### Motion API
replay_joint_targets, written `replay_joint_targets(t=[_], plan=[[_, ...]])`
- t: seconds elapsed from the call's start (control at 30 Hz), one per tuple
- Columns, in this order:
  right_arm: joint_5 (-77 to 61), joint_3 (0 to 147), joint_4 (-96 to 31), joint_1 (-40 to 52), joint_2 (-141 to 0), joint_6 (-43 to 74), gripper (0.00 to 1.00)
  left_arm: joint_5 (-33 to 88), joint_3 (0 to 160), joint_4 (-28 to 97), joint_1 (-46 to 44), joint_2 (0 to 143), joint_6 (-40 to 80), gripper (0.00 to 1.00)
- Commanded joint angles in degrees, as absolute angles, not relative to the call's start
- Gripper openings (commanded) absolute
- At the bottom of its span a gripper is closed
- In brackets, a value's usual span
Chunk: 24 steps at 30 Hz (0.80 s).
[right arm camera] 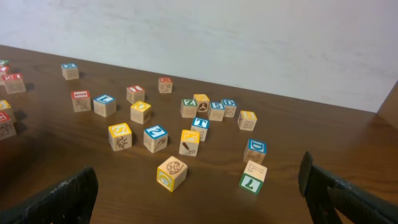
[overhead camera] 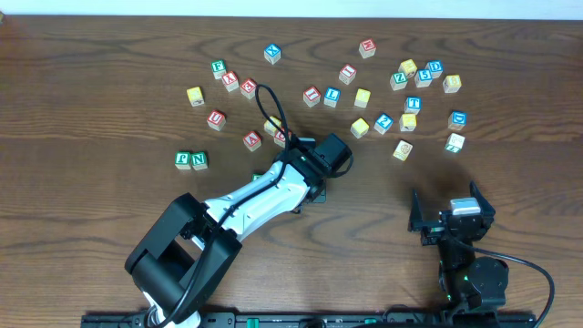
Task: Spell out ROBOT
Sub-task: 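Carry the green B block to the right of the O block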
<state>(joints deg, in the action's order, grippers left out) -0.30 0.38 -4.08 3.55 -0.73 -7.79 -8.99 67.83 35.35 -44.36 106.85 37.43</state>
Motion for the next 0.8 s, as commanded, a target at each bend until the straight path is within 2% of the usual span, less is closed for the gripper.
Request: replay_joint_targets(t=[0.0, 0.77], plan=[[-0.58, 0.32, -4.32, 3.2, -0.71, -7.35, 0.99, -10.17, 67.18, 34.89, -44.18, 107.53, 35.62, 0.08], [-0.58, 0.32, -4.32, 3.2, -0.75, -7.33, 0.99, -12.73, 66.85, 34.59, -44.05, 107.55, 25.87, 0.08]])
